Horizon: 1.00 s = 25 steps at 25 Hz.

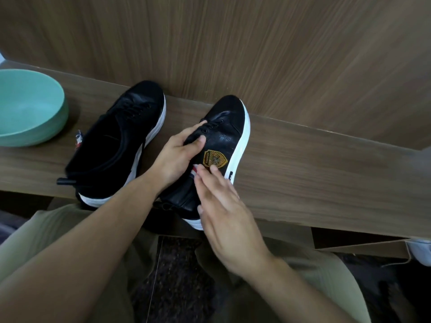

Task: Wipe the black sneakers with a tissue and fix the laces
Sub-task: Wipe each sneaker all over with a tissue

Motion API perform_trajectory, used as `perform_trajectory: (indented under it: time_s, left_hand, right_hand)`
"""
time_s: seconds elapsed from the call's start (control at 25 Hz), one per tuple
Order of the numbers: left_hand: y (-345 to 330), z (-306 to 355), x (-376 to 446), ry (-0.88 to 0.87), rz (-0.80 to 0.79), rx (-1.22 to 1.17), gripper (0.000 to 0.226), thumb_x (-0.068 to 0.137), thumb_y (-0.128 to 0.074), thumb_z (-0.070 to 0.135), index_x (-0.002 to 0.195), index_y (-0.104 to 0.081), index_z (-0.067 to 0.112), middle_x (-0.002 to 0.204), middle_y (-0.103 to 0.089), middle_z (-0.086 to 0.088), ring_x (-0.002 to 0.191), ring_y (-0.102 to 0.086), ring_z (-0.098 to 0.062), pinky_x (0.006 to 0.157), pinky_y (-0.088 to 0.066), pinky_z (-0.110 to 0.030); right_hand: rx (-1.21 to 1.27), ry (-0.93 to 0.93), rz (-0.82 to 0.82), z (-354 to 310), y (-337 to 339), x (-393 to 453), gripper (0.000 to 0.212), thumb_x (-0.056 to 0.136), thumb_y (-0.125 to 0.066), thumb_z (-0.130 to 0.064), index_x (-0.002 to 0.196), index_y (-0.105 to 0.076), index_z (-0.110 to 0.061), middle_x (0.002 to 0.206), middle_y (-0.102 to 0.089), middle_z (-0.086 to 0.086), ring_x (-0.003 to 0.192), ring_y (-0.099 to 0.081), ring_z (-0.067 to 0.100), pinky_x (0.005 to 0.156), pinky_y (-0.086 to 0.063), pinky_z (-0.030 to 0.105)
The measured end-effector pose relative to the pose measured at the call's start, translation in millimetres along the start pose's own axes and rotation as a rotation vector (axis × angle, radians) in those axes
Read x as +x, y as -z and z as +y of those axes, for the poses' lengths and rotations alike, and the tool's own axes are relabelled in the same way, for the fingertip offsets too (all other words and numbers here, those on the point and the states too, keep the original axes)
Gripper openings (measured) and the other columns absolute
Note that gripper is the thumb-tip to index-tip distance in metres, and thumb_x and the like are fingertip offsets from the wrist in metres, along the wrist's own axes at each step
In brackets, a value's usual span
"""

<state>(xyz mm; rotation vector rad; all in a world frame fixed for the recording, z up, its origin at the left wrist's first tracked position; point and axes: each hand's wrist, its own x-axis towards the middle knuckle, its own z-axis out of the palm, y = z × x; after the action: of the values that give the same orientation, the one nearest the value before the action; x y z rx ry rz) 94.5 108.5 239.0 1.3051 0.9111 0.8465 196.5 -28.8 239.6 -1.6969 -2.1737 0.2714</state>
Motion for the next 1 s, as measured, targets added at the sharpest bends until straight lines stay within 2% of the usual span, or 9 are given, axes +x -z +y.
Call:
perform_trajectory:
  time_s: [0.08, 0.24, 0.36, 0.48, 0.6, 0.72, 0.8, 0.88, 1.0]
  left_hand:
    - [1, -1, 0, -0.012, 0.011, -0.003, 0.037, 0.095, -0.047, 0.010, 0.132, -0.049, 0.011, 0.129, -0.057, -0.003, 0.120, -0.051, -0.008, 0.102, -0.037, -0.017]
    - [-2, 1, -2, 0.001, 0.025, 0.013, 0.038, 0.095, -0.047, 0.012, 0.134, -0.048, 0.013, 0.128, -0.056, 0.002, 0.118, -0.051, -0.004, 0.093, -0.038, -0.005]
    - [0, 2, -2, 0.009, 0.031, -0.017, 0.037, 0.095, -0.047, 0.012, 0.133, -0.048, 0.013, 0.121, -0.059, 0.002, 0.110, -0.055, -0.003, 0.089, -0.042, -0.007]
    - [3, -1, -1, 0.024, 0.031, -0.059, 0.038, 0.095, -0.047, 0.013, 0.133, -0.048, 0.012, 0.120, -0.060, -0.001, 0.112, -0.056, -0.008, 0.097, -0.043, -0.018]
    - [3, -1, -2, 0.012, 0.021, -0.053, 0.039, 0.095, -0.047, 0.011, 0.134, -0.047, 0.011, 0.126, -0.057, -0.002, 0.115, -0.053, -0.007, 0.098, -0.040, -0.015]
    - [-1, -1, -1, 0.021, 0.018, -0.063, 0.040, 0.095, -0.048, 0.012, 0.134, -0.047, 0.011, 0.125, -0.057, -0.001, 0.111, -0.054, -0.005, 0.093, -0.042, -0.012]
    - [0, -3, 1, 0.030, 0.000, -0.064, 0.041, 0.094, -0.051, 0.014, 0.134, -0.048, 0.013, 0.126, -0.057, 0.003, 0.115, -0.053, -0.004, 0.099, -0.040, -0.015]
    - [1, -5, 3, 0.061, -0.028, -0.121, 0.043, 0.090, -0.056, 0.019, 0.132, -0.050, 0.015, 0.128, -0.057, 0.003, 0.119, -0.052, -0.008, 0.106, -0.036, -0.024]
    - [3, -6, 3, 0.098, -0.043, -0.239, 0.043, 0.089, -0.057, 0.015, 0.131, -0.051, 0.014, 0.130, -0.057, -0.003, 0.120, -0.054, -0.014, 0.108, -0.036, -0.032]
  right_hand:
    - [-0.034, -0.009, -0.002, 17, 6, 18, 0.051, 0.100, -0.027, -0.029, 0.146, -0.030, -0.007, 0.156, -0.024, 0.003, 0.146, -0.008, 0.015, 0.118, -0.013, 0.038]
    - [0.097, -0.274, 0.103, 18, 3, 48, 0.049, 0.100, -0.030, -0.026, 0.145, -0.030, -0.006, 0.157, -0.020, 0.002, 0.146, -0.001, 0.016, 0.118, -0.015, 0.039]
    - [0.073, -0.123, 0.112, -20, -11, 13, 0.048, 0.098, -0.028, -0.026, 0.142, -0.037, -0.007, 0.152, -0.033, 0.005, 0.145, -0.013, 0.016, 0.118, -0.015, 0.037]
    - [-0.041, 0.089, 0.099, -4, -7, 5, 0.045, 0.092, -0.038, -0.014, 0.136, -0.047, -0.008, 0.144, -0.046, 0.007, 0.139, -0.030, 0.020, 0.115, -0.023, 0.039]
    - [-0.075, 0.001, 0.228, 17, 6, 30, 0.038, 0.089, -0.041, -0.013, 0.120, -0.063, -0.011, 0.128, -0.061, 0.005, 0.129, -0.046, 0.024, 0.107, -0.037, 0.035]
    - [-0.030, -0.013, 0.277, 18, 17, 23, 0.027, 0.084, -0.050, -0.011, 0.100, -0.072, -0.015, 0.104, -0.069, -0.001, 0.099, -0.062, 0.020, 0.085, -0.047, 0.028]
    - [0.140, -0.142, 0.258, 21, 34, 29, 0.024, 0.086, -0.055, -0.010, 0.099, -0.073, -0.021, 0.093, -0.064, -0.010, 0.083, -0.061, 0.011, 0.075, -0.048, 0.026]
    - [0.253, -0.248, 0.146, 23, 47, 46, 0.023, 0.089, -0.058, -0.013, 0.104, -0.071, -0.025, 0.090, -0.058, -0.013, 0.077, -0.058, 0.005, 0.075, -0.045, 0.021]
    - [0.166, -0.165, -0.088, 10, 46, 56, 0.024, 0.089, -0.062, -0.021, 0.111, -0.069, -0.026, 0.095, -0.056, -0.008, 0.087, -0.055, 0.008, 0.079, -0.041, 0.020]
